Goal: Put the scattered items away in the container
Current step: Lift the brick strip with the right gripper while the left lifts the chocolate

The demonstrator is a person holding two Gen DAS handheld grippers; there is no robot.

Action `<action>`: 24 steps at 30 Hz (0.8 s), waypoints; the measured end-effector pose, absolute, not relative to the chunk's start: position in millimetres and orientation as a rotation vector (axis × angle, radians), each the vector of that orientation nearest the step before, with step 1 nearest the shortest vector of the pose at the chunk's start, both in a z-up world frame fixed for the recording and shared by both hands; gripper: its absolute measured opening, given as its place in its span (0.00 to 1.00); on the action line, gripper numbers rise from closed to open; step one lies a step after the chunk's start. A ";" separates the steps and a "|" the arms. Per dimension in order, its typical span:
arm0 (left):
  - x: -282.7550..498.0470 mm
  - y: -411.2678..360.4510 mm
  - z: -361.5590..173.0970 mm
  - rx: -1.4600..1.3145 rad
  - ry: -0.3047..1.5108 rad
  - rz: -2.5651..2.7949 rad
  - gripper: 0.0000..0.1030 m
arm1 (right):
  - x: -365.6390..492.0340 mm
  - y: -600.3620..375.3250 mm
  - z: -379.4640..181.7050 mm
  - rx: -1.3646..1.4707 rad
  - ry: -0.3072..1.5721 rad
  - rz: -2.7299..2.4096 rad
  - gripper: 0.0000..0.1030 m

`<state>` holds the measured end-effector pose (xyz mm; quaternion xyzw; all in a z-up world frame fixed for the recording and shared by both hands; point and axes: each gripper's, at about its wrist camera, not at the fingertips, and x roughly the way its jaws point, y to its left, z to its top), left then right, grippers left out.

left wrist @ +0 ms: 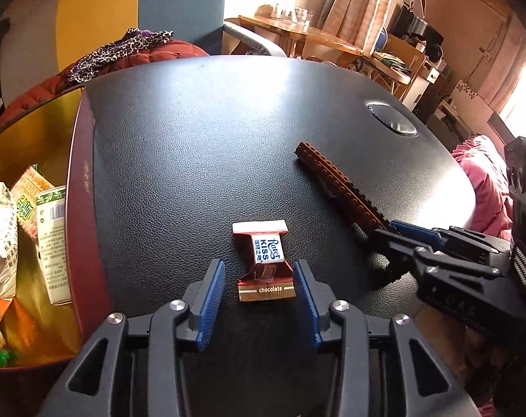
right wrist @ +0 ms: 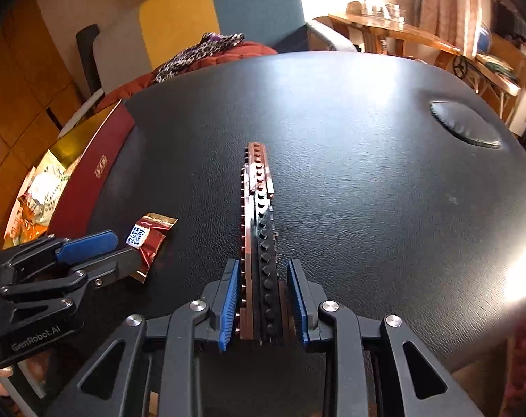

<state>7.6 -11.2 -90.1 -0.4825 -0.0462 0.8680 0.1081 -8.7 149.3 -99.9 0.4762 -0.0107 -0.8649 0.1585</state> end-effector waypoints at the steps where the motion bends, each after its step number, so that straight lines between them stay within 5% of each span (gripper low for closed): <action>1: 8.0 -11.5 -89.5 -1.417 -0.137 2.555 0.40 | -5.4 151.6 -97.6 1.352 -0.043 -2.484 0.29; 24: -16.8 7.7 -104.4 -1.471 -0.060 2.604 0.39 | 14.8 186.8 -86.3 1.305 -0.144 -2.584 0.44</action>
